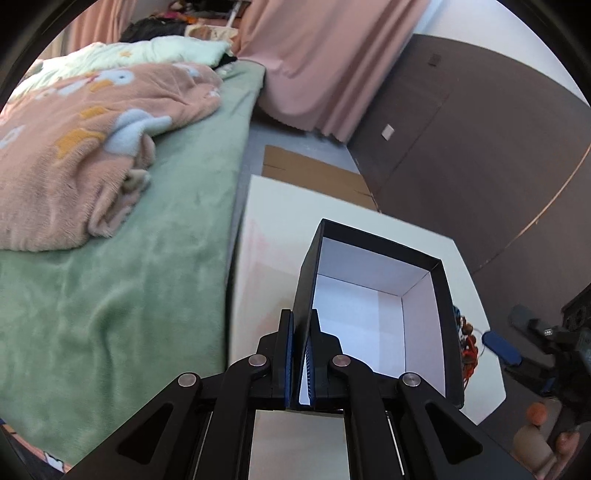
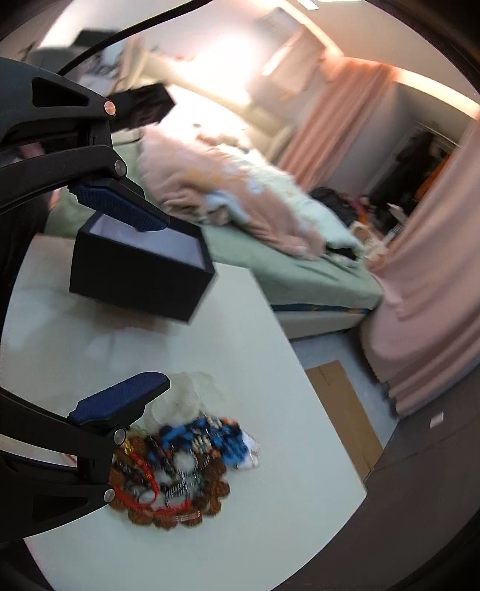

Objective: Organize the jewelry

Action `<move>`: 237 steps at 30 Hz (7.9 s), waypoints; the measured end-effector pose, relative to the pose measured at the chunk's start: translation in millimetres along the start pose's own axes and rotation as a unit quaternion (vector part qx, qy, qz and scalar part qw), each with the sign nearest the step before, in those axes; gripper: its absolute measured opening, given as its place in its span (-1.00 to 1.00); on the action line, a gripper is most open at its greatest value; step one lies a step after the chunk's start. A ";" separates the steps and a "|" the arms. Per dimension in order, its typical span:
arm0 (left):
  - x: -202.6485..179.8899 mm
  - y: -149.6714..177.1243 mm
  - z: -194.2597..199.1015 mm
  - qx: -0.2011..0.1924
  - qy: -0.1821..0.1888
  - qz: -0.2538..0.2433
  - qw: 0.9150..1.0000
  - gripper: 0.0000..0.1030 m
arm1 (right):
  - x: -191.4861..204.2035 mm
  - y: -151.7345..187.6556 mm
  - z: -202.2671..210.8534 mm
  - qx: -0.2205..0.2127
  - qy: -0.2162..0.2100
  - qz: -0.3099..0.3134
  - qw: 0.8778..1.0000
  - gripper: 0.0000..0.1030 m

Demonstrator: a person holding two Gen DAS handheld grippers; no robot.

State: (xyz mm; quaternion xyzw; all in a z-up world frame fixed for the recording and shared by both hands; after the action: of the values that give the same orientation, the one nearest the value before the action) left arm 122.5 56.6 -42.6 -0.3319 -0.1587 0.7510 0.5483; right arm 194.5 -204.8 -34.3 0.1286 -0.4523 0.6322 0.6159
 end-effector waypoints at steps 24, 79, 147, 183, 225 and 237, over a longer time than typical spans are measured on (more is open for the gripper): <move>-0.9 -15.6 39.7 -0.025 -0.001 0.003 1.000 -0.89 | -50.4 0.0 -65.7 0.061 0.077 -0.151 0.984 0.30; 0.1 -7.8 17.3 -0.001 -0.054 0.026 0.998 -0.87 | 48.6 0.9 -40.2 0.025 -0.151 0.013 0.988 0.37; -212.9 7.3 -97.6 0.083 0.049 -0.176 0.980 -0.84 | -131.0 -25.8 58.2 0.005 0.108 -0.140 0.984 -0.54; -99.2 -45.7 27.7 -0.012 0.025 -0.086 0.996 -0.84 | -46.7 -27.6 28.5 -0.049 0.019 -0.045 0.998 -0.92; -114.3 -28.9 39.0 -0.046 0.057 -0.061 0.995 0.77 | -55.7 -21.5 62.8 -0.067 0.011 -0.050 0.996 0.48; -179.2 -7.3 -13.4 0.015 0.088 -0.150 0.985 0.46 | -109.6 -27.7 109.7 -0.073 0.067 -0.067 0.993 0.47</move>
State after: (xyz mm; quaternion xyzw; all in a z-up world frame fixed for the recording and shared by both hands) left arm 168.7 -109.0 10.2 -0.3603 -0.1464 0.6307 0.6715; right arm 198.9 -362.2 -40.5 0.0708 -0.4450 0.5620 0.6936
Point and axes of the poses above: each gripper's, at about its wrist camera, not at the fingertips, and z roughly against the way its jaws point, x to its left, y to its underside, the point moved 2 cm from there along -z, roughly the way its jaws point, and after that the axes turned 5 degrees about -z, right-handed, at the moved point
